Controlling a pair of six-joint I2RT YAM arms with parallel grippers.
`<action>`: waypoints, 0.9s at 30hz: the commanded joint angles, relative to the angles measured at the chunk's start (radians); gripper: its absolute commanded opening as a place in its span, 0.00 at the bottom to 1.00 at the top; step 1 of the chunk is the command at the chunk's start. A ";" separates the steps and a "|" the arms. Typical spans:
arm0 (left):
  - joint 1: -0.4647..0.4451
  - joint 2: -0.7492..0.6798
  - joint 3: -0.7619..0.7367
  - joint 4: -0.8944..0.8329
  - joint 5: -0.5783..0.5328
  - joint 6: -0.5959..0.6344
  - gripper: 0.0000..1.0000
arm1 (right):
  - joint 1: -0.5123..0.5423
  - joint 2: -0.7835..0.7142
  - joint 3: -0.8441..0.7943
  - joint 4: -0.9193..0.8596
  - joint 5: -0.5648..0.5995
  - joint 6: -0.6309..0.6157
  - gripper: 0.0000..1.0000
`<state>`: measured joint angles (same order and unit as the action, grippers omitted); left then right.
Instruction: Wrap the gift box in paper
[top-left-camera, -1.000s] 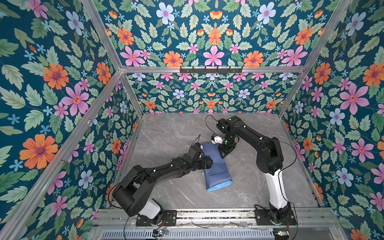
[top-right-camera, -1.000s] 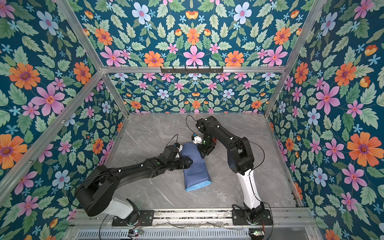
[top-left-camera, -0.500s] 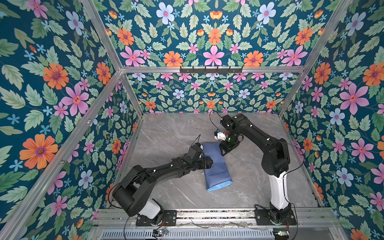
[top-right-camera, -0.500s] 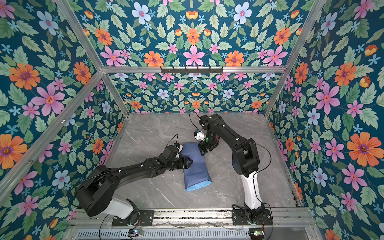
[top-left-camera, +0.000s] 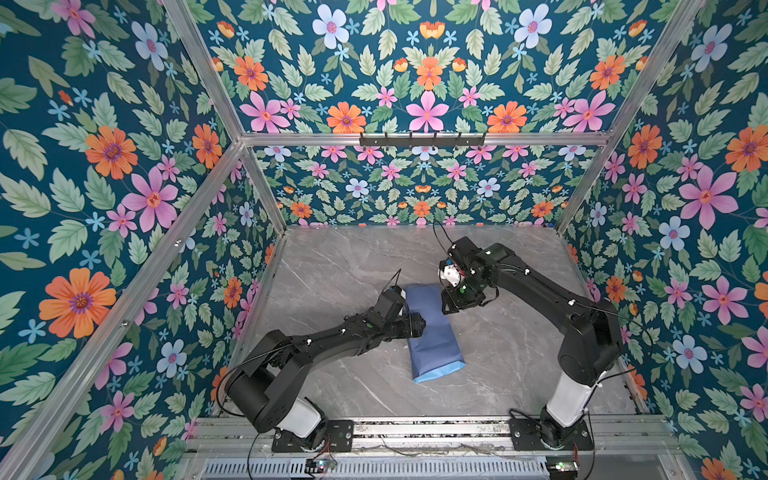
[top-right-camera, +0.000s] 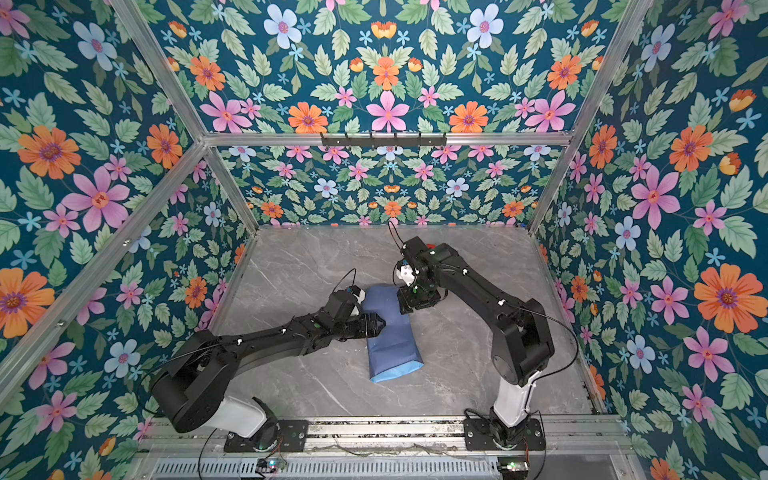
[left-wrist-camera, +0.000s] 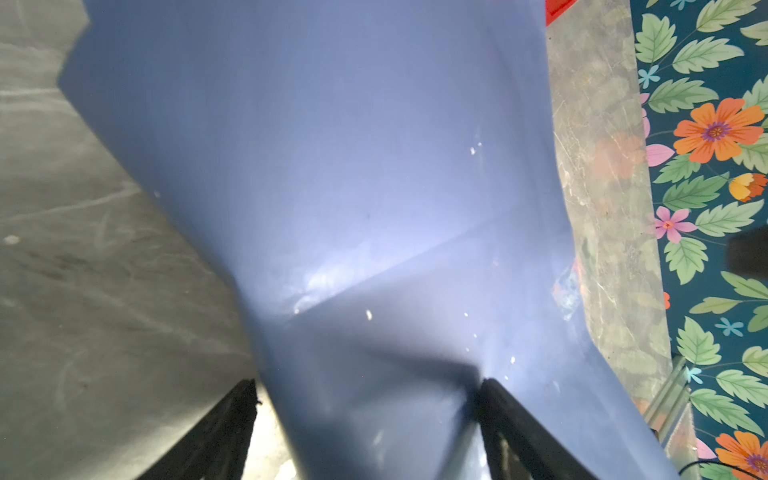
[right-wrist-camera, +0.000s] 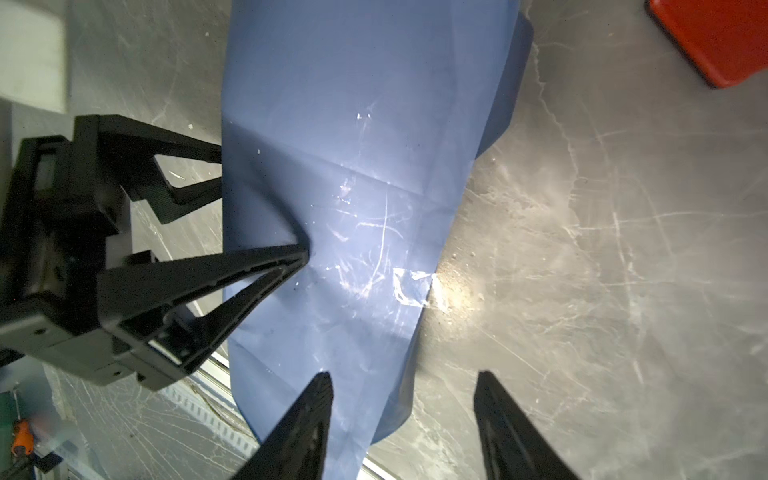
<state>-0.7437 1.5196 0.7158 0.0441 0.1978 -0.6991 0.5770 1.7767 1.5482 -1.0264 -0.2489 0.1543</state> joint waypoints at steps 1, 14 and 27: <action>0.000 0.022 -0.013 -0.210 -0.097 0.032 0.84 | 0.017 -0.008 -0.042 0.107 0.024 0.108 0.55; 0.000 0.024 -0.010 -0.214 -0.097 0.033 0.84 | 0.035 0.030 -0.086 0.186 0.016 0.171 0.51; 0.001 0.021 -0.013 -0.213 -0.097 0.033 0.84 | 0.036 0.044 -0.101 0.193 0.021 0.181 0.49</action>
<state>-0.7433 1.5200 0.7170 0.0414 0.1982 -0.6991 0.6121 1.8191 1.4513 -0.8330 -0.2321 0.3309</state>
